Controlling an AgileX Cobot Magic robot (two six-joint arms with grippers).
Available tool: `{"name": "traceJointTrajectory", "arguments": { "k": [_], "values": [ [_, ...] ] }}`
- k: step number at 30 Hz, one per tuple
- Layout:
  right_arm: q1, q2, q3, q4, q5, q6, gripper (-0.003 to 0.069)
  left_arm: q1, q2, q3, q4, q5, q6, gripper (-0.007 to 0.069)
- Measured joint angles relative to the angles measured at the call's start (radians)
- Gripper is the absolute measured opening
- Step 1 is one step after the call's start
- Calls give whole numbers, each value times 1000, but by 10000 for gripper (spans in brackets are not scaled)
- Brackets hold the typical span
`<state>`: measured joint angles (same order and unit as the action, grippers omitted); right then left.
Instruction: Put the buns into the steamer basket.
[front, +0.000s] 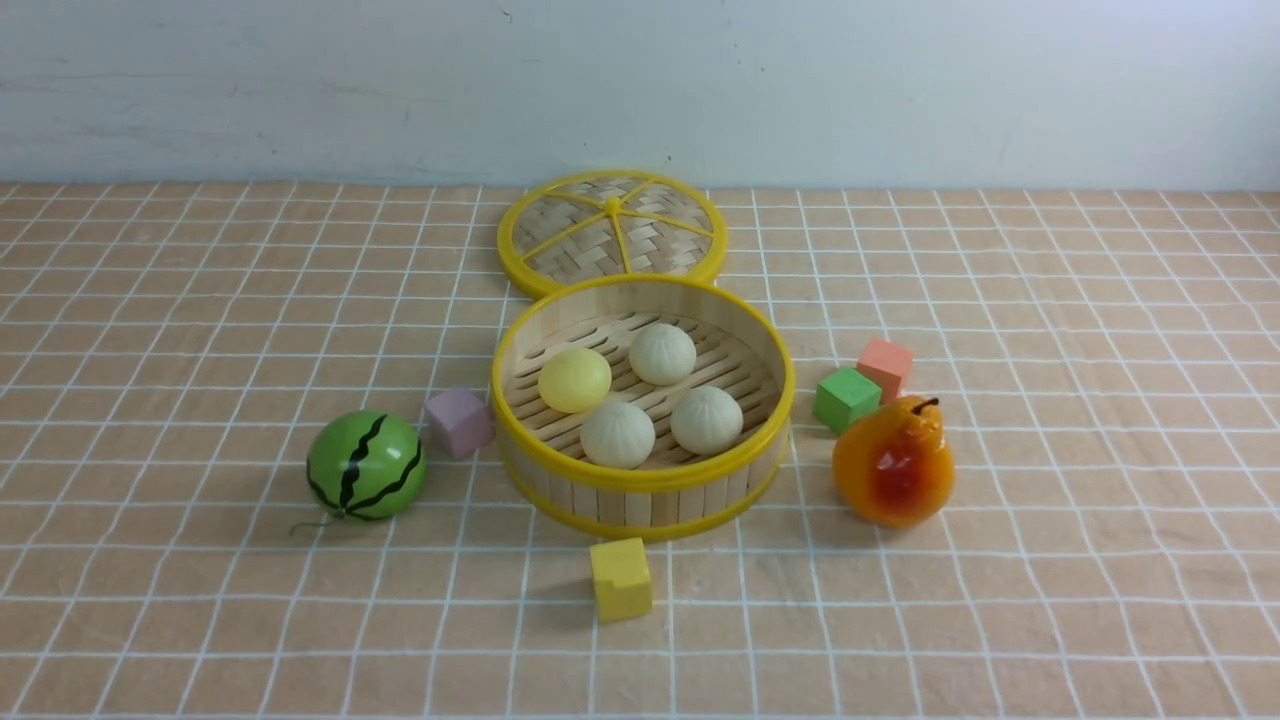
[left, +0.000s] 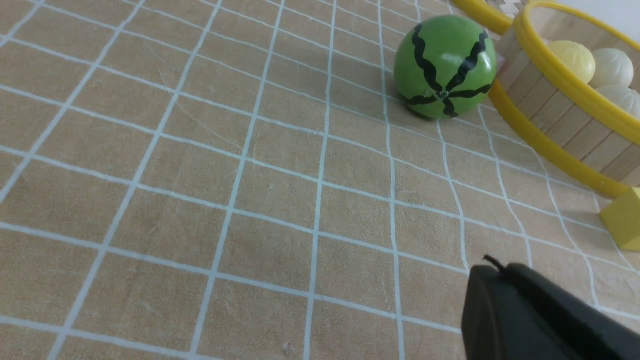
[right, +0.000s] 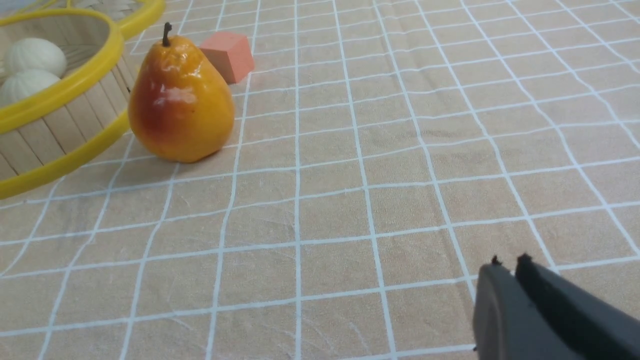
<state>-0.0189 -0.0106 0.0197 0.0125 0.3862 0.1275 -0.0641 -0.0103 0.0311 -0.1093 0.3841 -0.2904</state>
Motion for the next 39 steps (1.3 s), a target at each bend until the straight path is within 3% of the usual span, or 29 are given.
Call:
{"name": "traceJointTrajectory", "arguments": {
  "k": [39],
  "values": [
    [0, 0, 0, 0, 0, 0, 98, 0, 0, 0, 0, 0, 1, -3]
  ]
}}
